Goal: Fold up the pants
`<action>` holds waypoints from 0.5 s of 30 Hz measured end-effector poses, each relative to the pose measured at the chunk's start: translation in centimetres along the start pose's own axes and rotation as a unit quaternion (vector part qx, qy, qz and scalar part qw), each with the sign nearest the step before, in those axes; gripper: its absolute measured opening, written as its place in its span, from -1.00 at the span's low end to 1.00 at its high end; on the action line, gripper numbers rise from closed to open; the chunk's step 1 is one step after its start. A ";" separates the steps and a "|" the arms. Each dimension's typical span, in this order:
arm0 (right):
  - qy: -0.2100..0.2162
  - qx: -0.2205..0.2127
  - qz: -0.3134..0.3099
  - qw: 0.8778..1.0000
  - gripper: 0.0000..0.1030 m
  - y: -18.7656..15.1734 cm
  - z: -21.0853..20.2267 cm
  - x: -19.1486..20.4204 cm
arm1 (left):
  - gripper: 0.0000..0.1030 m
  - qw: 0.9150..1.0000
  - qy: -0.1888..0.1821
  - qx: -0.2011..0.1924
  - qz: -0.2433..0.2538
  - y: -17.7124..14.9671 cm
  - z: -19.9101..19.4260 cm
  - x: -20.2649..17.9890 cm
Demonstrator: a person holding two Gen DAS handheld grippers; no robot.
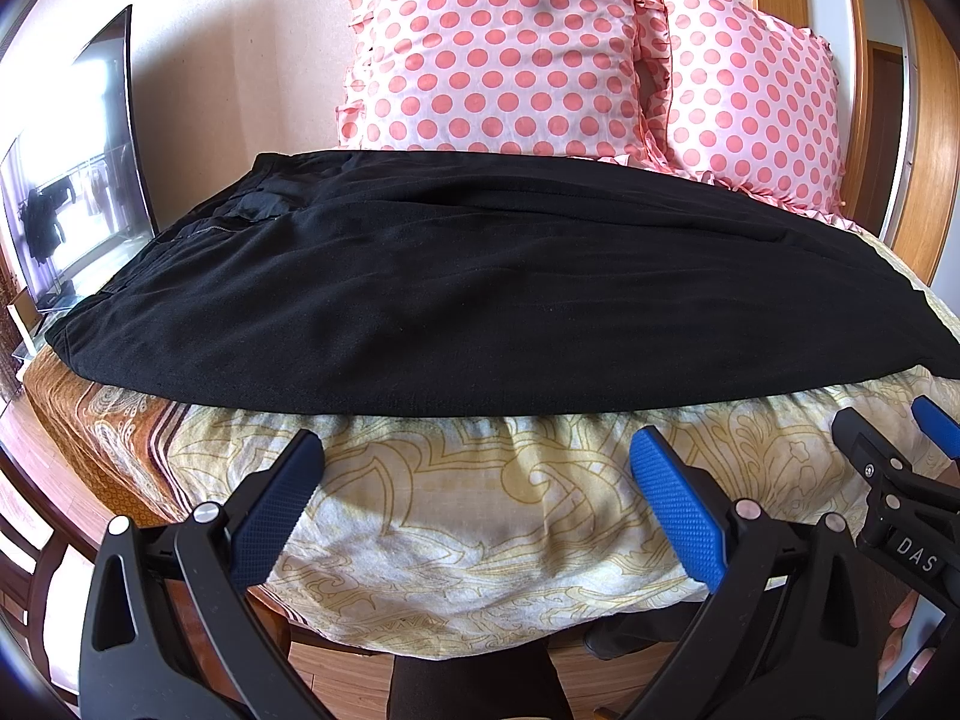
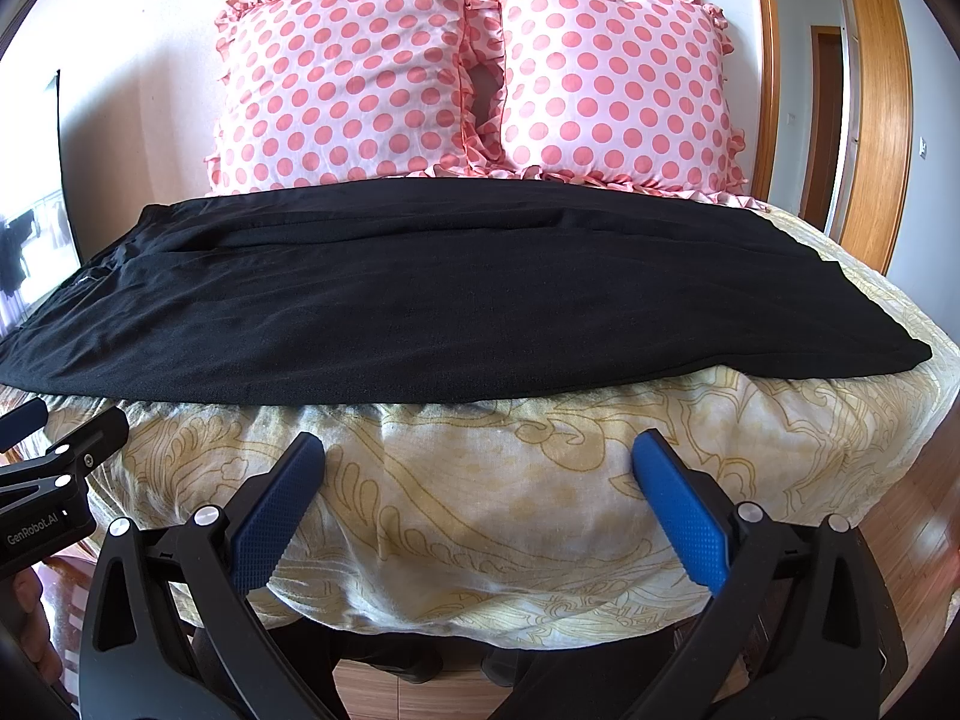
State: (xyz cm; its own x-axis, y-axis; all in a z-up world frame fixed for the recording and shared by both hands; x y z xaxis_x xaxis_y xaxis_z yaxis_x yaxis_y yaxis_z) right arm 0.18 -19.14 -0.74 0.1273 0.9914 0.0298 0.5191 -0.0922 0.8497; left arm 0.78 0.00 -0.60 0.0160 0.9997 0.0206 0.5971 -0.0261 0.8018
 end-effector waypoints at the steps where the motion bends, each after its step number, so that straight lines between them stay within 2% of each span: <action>1: 0.000 0.000 0.000 1.000 0.97 0.0 0.0 0.0 | 0.97 1.000 0.000 0.000 0.000 0.0 0.0 0.0; 15: 0.000 0.003 0.000 1.000 0.97 -0.1 0.0 -0.2 | 0.97 1.000 -0.012 0.006 0.005 0.1 -0.1 0.3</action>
State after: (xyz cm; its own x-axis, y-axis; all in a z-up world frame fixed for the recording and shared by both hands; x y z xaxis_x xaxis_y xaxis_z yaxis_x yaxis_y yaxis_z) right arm 0.11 -19.31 -0.87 0.1260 0.9916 0.0295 0.5245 -0.0918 0.8464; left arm 0.77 0.29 -0.45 0.0413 0.9990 0.0148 0.6066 -0.0369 0.7942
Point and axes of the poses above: each gripper's, at about its wrist camera, not at the fingertips, and z roughly the way its jaws point, x to its left, y to its top, the point moved 1 cm from there along z, roughly the way its jaws point, and after that the axes turned 1 degree about -x, right-handed, at the moved point
